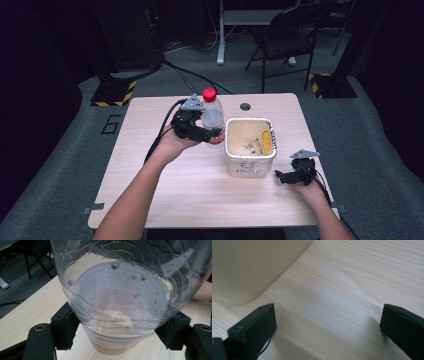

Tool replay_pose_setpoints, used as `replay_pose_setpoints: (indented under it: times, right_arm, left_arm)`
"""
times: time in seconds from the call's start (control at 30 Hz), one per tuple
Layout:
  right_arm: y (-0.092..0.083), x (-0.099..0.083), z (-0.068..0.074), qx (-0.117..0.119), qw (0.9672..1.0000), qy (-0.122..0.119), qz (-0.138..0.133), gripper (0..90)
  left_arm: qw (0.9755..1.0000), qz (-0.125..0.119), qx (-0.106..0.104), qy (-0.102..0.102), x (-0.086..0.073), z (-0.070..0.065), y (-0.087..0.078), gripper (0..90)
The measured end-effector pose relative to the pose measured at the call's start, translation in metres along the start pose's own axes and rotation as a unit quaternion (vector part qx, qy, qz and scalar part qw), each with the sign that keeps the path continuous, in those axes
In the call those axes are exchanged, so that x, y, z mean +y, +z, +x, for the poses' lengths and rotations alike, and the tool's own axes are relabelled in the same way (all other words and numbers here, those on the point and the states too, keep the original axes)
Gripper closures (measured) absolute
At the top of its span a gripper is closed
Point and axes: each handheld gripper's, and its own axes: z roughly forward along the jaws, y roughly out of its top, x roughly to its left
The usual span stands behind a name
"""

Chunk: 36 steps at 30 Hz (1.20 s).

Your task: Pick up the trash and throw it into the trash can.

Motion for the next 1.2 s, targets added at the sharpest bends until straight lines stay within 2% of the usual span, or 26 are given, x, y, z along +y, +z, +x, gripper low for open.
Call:
replay_pose_setpoints:
  times: [0.23,0.57,0.6,0.77,1.0,1.07,1.2]
  right_arm:
    - [0.000,0.000,0.000,0.000,1.0000,0.000,0.000,0.0]
    - [0.000,0.000,0.000,-0.001,1.0000,-0.002,-0.001,0.0]
    - [0.000,0.000,0.000,-0.001,1.0000,-0.001,-0.001,0.0]
    - [0.000,0.000,0.000,0.000,1.0000,-0.002,0.000,0.0]
    - [0.000,0.000,0.000,0.001,1.0000,0.003,0.002,0.0]
    - [0.000,0.000,0.000,0.001,1.0000,0.003,0.002,0.0]
    - [0.000,0.000,0.000,0.001,1.0000,0.000,0.001,0.0]
  left_arm:
    - [0.9999,-0.005,-0.008,0.010,0.013,-0.007,0.008,27.2]
    - [0.9998,-0.006,-0.017,0.013,0.021,-0.012,0.022,27.2]
    - [0.9996,-0.004,-0.018,0.019,0.022,-0.012,0.024,27.2]
    - [0.9994,-0.006,-0.026,0.022,0.028,-0.017,0.033,27.2]
    - [0.9993,0.002,-0.027,0.025,0.029,-0.021,0.048,27.2]
    - [0.9995,0.000,-0.026,0.020,0.028,-0.022,0.052,27.2]
    - [0.9993,0.009,-0.021,0.029,0.027,-0.024,0.061,27.2]
